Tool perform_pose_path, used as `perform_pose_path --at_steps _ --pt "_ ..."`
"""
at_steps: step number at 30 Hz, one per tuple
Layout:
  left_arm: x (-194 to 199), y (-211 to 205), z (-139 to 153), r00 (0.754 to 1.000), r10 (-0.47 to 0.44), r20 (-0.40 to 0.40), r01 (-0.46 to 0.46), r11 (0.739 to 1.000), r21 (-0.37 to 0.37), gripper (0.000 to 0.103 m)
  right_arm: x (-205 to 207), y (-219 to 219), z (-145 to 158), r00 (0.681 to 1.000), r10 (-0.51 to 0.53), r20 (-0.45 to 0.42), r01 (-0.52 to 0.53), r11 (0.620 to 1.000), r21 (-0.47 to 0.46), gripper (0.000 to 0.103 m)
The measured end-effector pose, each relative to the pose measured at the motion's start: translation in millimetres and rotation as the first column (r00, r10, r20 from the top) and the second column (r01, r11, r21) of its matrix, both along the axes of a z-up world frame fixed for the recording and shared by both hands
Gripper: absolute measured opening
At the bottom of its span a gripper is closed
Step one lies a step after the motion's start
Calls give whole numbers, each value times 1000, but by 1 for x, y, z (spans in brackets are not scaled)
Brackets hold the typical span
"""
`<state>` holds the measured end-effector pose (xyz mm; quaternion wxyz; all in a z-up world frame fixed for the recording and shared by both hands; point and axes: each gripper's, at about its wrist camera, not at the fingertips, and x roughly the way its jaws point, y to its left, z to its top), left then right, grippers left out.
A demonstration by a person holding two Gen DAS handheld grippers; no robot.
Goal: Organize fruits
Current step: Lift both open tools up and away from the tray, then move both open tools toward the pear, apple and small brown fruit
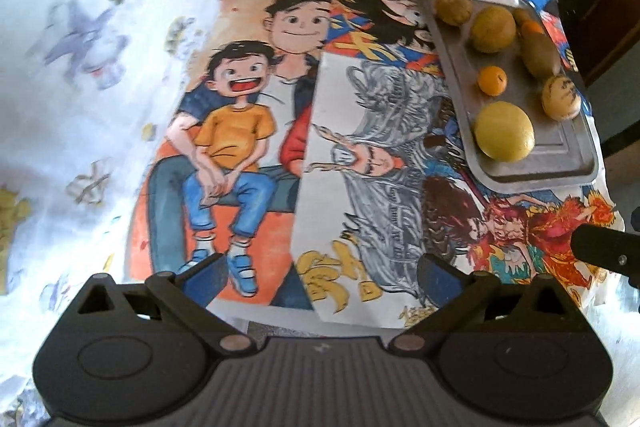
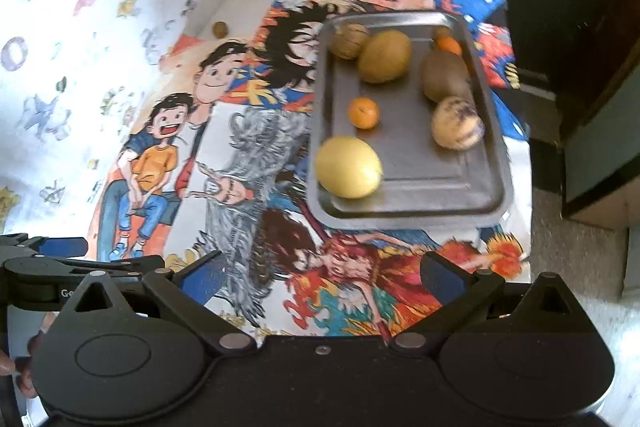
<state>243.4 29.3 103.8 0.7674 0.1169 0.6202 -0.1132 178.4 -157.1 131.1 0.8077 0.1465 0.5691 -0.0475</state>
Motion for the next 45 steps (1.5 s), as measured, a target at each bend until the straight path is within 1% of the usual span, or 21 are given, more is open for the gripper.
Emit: perform_pose_path --at_steps 5,8,11,14,16,19,22,25,28,31,33,34,35,36,37,38,39,40,41,44,45 --pt "3 21 2 998 58 -5 -58 998 1 102 17 10 3 998 56 -5 -56 998 -6 102" --pt "5 32 -1 996 89 -20 -89 996 -1 102 30 14 -2 996 88 -17 -88 996 -8 102" --pt "11 39 -8 991 125 -38 -125 992 10 102 45 14 -7 993 107 -41 -107 994 10 102" --pt "19 44 -10 985 165 -49 -164 986 25 102 63 13 -2 992 125 -25 -125 992 10 102" --pt "26 45 -7 983 178 -40 -177 984 23 102 76 11 4 990 142 -13 -142 990 -1 102" --pt "41 42 -1 981 191 -23 -190 982 19 102 100 7 19 973 232 5 -232 973 -19 102" --pt "54 31 8 989 151 4 -151 989 -4 102 130 -2 45 938 347 28 -344 936 -75 102" --pt "66 14 15 995 90 34 -90 996 0 102 161 -11 83 881 469 56 -456 875 -164 102" --pt "79 -1 26 996 59 66 -58 998 -10 102 190 -20 125 814 572 96 -541 809 -231 102" --pt "94 -11 41 991 56 120 -49 997 -56 102 219 -22 159 721 677 151 -619 726 -299 102" --pt "104 -14 55 981 71 183 -52 993 -102 102 235 -23 173 636 746 199 -665 660 -349 102" --pt "110 -16 62 971 83 226 -55 990 -127 102 241 -22 176 596 772 220 -683 632 -367 102" --pt "115 -18 66 959 98 265 -61 988 -142 102 245 -22 176 546 803 240 -703 595 -390 102" --pt "120 -19 69 943 121 311 -76 985 -155 102 249 -20 173 503 828 248 -718 560 -413 102" --pt "124 -21 70 922 150 357 -95 981 -166 102 253 -18 167 464 852 242 -732 523 -436 102" --pt "128 -22 70 896 183 404 -118 976 -182 102 258 -15 157 426 877 222 -747 480 -460 102" --pt "132 -23 68 874 215 436 -141 971 -195 102 262 -12 147 394 898 197 -759 439 -480 102" --pt "136 -25 63 853 253 457 -173 962 -210 102 265 -9 137 371 912 176 -767 408 -495 102" --pt "140 -26 57 841 287 458 -202 953 -226 102 271 -7 126 349 925 153 -775 377 -508 102" --pt "154 -27 36 825 381 418 -281 917 -282 102 288 -4 90 314 945 93 -790 314 -526 102" --pt "159 -28 28 821 407 400 -305 905 -296 102 292 -2 77 294 953 71 -795 286 -535 102"
